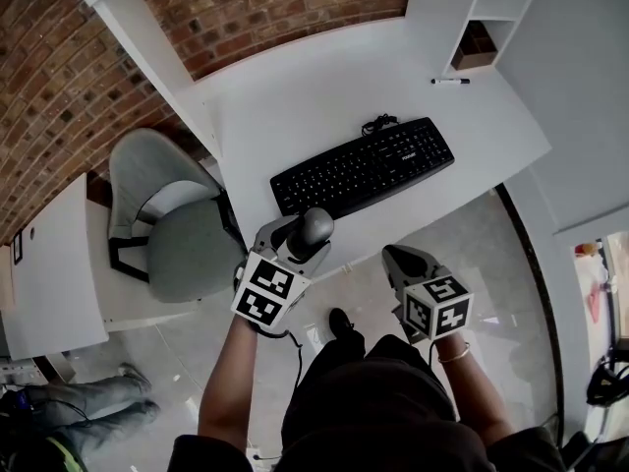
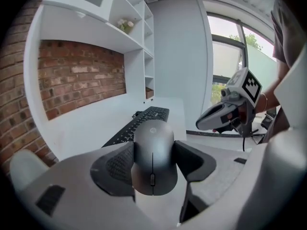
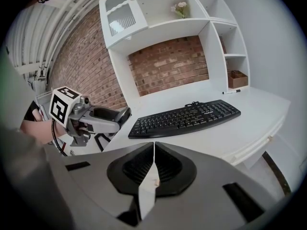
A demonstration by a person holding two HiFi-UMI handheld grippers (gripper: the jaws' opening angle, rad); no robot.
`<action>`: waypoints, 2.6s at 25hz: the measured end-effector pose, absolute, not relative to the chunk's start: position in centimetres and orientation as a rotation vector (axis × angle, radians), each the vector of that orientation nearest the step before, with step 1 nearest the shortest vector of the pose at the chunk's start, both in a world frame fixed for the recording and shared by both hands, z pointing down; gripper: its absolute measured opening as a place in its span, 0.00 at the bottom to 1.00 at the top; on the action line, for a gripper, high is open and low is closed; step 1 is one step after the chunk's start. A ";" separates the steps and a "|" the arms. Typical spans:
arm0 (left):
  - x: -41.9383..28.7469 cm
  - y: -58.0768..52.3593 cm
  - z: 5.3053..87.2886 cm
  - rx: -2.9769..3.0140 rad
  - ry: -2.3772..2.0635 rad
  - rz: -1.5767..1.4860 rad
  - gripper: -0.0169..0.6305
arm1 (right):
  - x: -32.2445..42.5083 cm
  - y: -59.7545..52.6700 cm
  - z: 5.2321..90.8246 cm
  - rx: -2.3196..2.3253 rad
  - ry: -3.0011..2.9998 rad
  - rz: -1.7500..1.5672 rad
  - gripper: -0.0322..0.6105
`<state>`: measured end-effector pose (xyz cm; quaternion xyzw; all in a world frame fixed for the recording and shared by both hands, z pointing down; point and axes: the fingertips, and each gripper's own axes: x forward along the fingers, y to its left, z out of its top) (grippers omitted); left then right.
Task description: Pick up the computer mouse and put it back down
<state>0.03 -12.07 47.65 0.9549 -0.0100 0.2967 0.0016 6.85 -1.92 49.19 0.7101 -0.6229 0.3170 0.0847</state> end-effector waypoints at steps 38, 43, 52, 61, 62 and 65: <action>-12.0 -20.5 41.5 2.532 -1.095 0.362 0.42 | 4.9 -10.3 45.5 1.806 -2.208 0.774 0.06; -11.3 -20.9 43.0 2.428 -1.214 0.411 0.42 | 6.2 -13.0 45.0 1.696 -2.293 0.750 0.06; -9.4 -22.1 46.1 2.254 -1.355 0.498 0.42 | 8.7 -16.7 44.2 1.506 -2.408 0.688 0.06; -8.0 -23.8 50.8 2.141 -1.388 0.636 0.42 | 9.7 -18.5 45.2 1.381 -2.442 0.692 0.06; -8.0 -24.0 51.3 2.127 -1.389 0.648 0.42 | 9.7 -18.7 45.3 1.366 -2.447 0.687 0.06; -7.7 -24.4 52.7 2.089 -1.381 0.687 0.42 | 9.5 -19.0 45.5 1.320 -2.459 0.677 0.06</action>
